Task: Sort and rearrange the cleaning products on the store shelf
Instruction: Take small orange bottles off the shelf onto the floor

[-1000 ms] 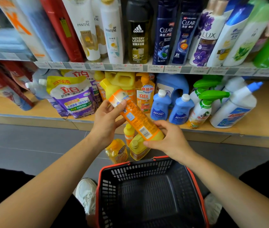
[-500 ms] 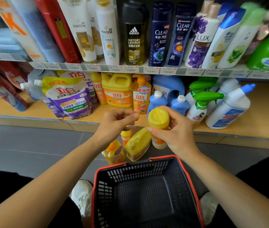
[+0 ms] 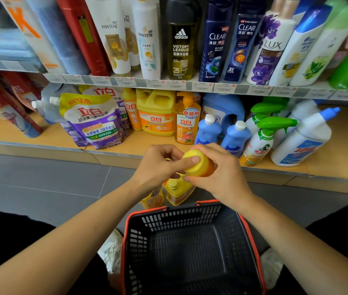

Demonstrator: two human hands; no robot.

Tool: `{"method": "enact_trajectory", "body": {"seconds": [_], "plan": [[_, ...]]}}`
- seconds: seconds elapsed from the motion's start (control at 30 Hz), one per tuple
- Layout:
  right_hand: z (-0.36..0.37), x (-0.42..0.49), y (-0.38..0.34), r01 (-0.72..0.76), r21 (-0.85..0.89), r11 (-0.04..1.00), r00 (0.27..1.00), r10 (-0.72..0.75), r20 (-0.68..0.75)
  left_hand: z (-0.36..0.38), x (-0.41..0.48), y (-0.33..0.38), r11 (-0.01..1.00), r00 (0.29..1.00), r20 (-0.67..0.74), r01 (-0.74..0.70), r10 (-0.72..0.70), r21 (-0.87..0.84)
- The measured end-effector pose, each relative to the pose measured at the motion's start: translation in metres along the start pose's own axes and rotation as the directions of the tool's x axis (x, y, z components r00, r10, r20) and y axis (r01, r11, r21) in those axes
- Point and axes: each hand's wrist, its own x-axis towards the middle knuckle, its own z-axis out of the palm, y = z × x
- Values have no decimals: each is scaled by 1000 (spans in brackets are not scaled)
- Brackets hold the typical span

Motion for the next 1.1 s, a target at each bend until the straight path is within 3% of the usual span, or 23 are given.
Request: {"method": "enact_trajectory", "body": {"seconds": [0.33,0.57,0.67,0.73,0.8,0.97,1.1], "plan": [[-7,11,5,-33,-61,998,998,36,44,-14,-2,-9,1000,997,77,-25,25,0],[-7,27,7,-125,245,961,992,117,48,-35,-1,-34,995,987,162,-8,-8,98],[-5,33,4,-145,394,908,989,138,45,-44,-1,-53,943,970,226,10,-90,333],[-2,37,3,-166,491,855,985,169,38,-48,-3,-64,922,953,265,38,-150,385],[0,41,5,-202,580,789,972,232,23,-51,-5,-72,947,946,281,67,-160,314],[4,52,19,-328,711,622,899,437,33,-74,-5,-76,984,971,159,176,-177,21],[11,59,33,-394,718,574,857,512,61,-92,-6,-68,963,983,-125,98,-132,-251]]}}
